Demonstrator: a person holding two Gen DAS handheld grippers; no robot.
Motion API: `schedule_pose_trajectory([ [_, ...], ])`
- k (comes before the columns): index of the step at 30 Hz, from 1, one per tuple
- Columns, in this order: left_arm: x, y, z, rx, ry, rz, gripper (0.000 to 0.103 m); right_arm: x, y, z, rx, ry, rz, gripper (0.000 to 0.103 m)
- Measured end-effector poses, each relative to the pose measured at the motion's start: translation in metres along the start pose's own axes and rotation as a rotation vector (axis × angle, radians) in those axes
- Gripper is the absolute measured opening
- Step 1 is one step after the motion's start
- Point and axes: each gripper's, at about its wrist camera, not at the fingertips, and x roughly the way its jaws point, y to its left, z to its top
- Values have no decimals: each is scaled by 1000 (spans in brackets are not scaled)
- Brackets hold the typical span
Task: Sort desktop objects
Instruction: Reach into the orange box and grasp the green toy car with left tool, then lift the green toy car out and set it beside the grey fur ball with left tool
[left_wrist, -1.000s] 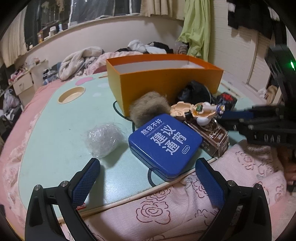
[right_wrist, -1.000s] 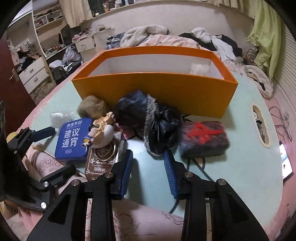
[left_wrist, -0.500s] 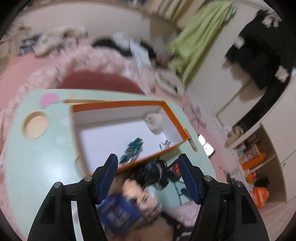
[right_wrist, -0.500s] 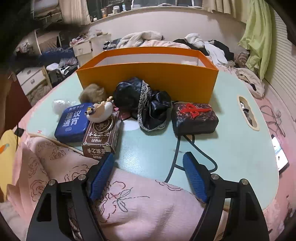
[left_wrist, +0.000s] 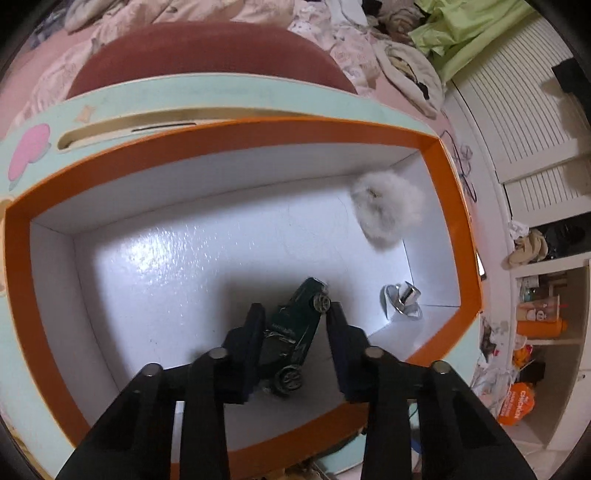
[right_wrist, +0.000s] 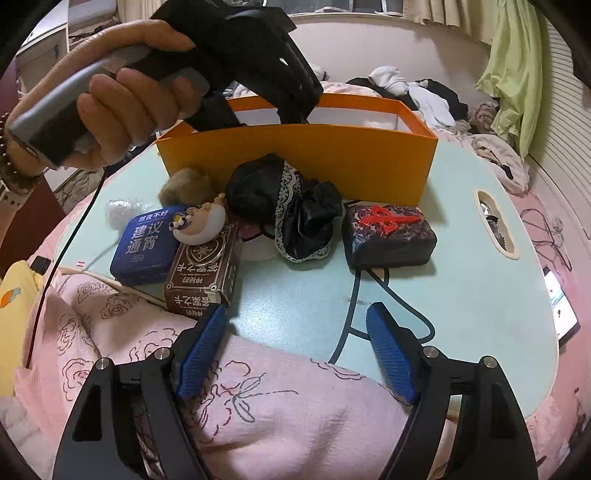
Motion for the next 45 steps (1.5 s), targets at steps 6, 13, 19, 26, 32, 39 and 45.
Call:
schedule_pose_trajectory([
  [6,-28,15,-7,-6,-136,-111,22,0,0,0,1,-1,1,79],
  [13,-96,33,-59,58,-322,-234,22,0,0,0,1,-1,0,79],
  [19,-69,50,-104,116,-207,-289,23,0,1,0,0,-1,0,79],
  [26,-52,70,-79,25,-290,-252,24,-1,0,0,-1,-1,1,80],
  [32,-84,77,-101,40,-474,-245,49,0,2,0,-1,-1,0,80],
  [39,-103,83,-200,154,-628,-54,88,1,3,0,-3,14,-30,89],
  [45,-67,116,-235,151,-623,129,90,4,3,1,3,48,-79,102],
])
